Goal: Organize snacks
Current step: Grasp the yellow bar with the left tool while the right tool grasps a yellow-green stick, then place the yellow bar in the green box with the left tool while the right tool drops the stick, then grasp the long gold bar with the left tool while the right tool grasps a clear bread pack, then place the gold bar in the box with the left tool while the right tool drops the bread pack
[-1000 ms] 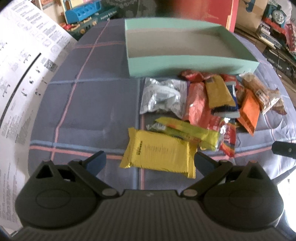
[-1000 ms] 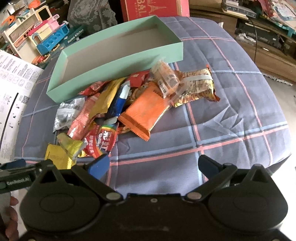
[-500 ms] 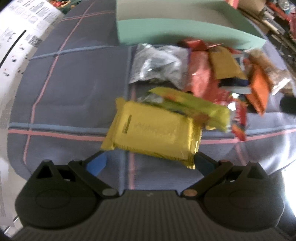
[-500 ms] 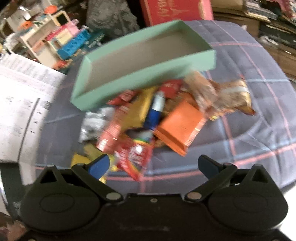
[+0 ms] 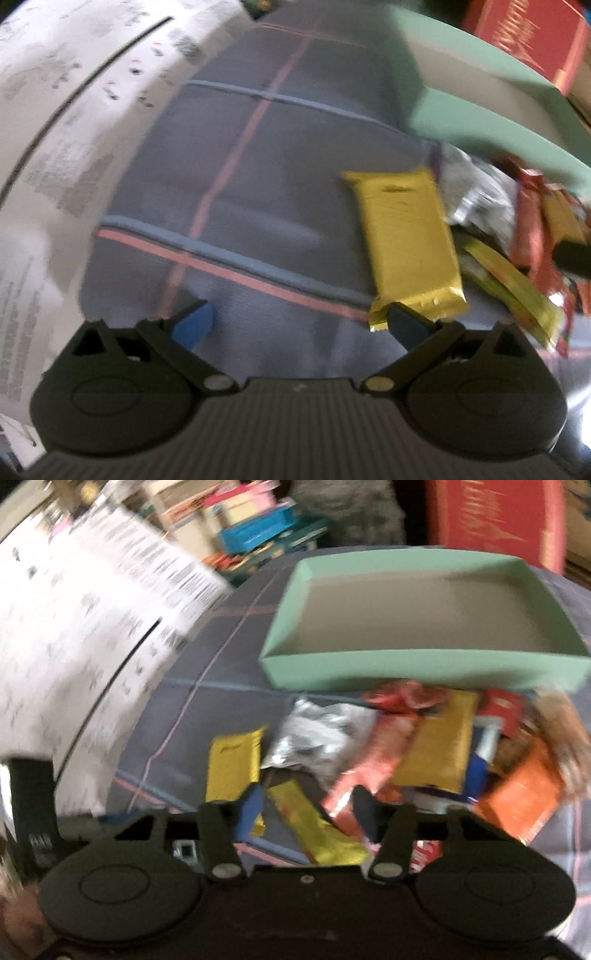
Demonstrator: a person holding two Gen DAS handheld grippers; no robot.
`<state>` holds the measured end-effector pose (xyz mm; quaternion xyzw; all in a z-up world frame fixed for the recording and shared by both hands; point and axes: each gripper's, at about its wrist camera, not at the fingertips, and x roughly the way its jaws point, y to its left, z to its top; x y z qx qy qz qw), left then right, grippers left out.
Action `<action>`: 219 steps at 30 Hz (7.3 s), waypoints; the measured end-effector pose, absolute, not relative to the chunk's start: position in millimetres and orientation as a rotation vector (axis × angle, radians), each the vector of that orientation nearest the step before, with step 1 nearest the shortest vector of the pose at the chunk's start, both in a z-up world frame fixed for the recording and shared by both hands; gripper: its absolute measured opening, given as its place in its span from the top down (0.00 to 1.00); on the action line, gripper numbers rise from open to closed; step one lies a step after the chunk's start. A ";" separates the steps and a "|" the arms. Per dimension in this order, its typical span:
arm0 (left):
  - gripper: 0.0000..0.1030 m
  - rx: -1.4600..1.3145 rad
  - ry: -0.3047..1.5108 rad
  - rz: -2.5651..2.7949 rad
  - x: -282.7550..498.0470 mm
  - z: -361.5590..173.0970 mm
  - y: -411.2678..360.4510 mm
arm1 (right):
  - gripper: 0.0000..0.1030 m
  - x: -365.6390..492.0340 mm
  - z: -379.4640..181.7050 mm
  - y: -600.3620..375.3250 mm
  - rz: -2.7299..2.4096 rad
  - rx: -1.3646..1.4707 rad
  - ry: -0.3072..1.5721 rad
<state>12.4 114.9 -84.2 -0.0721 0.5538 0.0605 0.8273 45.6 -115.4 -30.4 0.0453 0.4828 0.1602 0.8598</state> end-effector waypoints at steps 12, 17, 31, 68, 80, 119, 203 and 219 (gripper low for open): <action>0.00 -0.174 1.131 0.039 33.0 -66.0 106.5 | 0.75 43.9 -81.0 -91.7 0.382 0.016 1.178; 0.01 -0.133 1.133 -0.014 52.3 -75.0 78.2 | 0.75 34.5 -83.7 -102.2 0.362 0.067 1.180; 0.34 -0.005 1.116 0.007 46.4 -83.7 91.3 | 0.69 50.2 -87.4 -95.3 0.357 0.073 1.117; 0.49 -0.011 0.901 -0.097 207.1 12.9 13.9 | 0.80 198.0 26.9 -263.9 0.129 0.252 0.835; 0.47 0.046 0.950 -0.034 306.8 -31.8 -3.5 | 0.80 306.9 -32.1 -274.7 0.097 0.284 0.875; 0.24 0.064 1.125 -0.293 107.2 -56.4 -98.5 | 0.00 97.3 -25.5 -333.6 0.047 0.291 0.875; 0.67 0.056 1.100 -0.536 80.5 -57.6 -100.0 | 0.65 67.6 -69.6 -316.3 0.015 0.311 0.954; 0.67 0.039 0.949 -0.431 117.0 9.1 -83.8 | 0.65 105.1 -3.6 -325.8 0.047 0.294 0.824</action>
